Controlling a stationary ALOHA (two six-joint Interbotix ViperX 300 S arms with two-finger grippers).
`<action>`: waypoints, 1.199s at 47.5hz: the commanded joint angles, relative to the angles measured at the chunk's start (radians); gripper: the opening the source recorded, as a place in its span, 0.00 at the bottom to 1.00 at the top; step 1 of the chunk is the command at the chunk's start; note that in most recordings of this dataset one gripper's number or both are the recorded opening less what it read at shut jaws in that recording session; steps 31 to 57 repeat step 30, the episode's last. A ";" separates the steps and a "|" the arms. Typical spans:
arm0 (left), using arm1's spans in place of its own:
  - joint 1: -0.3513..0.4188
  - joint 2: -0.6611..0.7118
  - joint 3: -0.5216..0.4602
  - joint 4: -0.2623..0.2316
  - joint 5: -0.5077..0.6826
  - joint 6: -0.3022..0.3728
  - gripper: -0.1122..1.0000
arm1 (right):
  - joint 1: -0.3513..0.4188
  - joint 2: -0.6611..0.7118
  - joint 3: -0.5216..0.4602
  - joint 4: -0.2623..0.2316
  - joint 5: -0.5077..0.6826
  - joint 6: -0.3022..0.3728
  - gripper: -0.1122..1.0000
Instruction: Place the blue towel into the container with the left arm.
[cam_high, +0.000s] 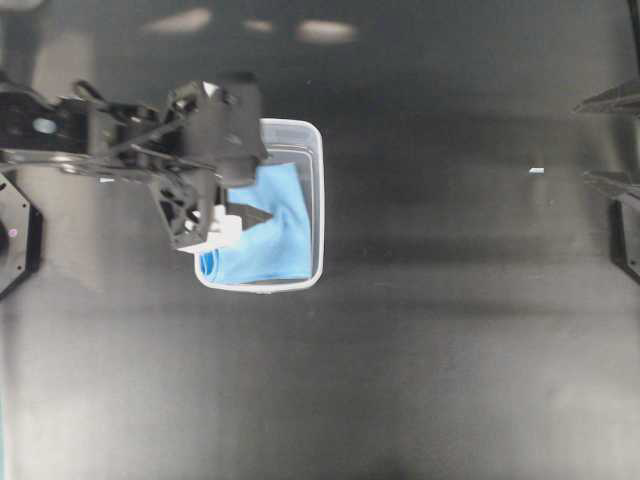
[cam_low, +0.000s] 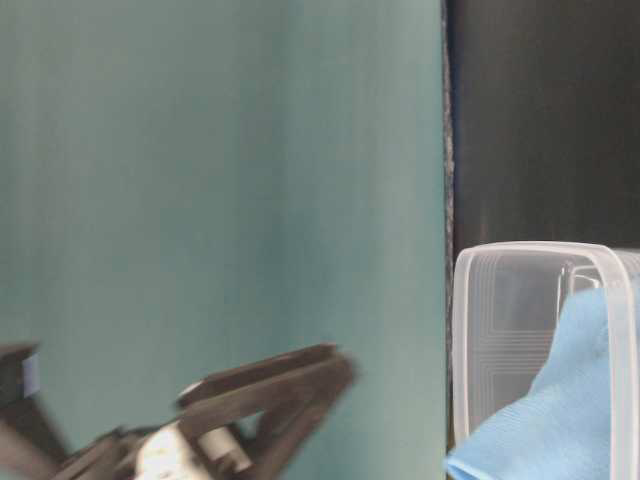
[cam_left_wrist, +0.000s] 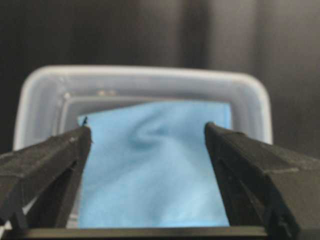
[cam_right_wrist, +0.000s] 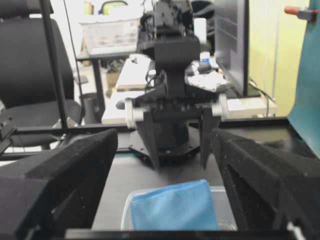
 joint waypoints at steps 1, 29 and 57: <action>0.000 -0.107 0.009 0.002 -0.012 -0.002 0.89 | 0.002 0.006 -0.008 0.003 -0.005 0.000 0.76; -0.026 -0.574 0.284 0.003 -0.210 -0.003 0.88 | 0.000 0.005 0.017 0.003 -0.012 0.000 0.76; -0.029 -0.580 0.288 0.002 -0.210 -0.003 0.88 | -0.002 0.005 0.017 0.003 -0.012 0.000 0.76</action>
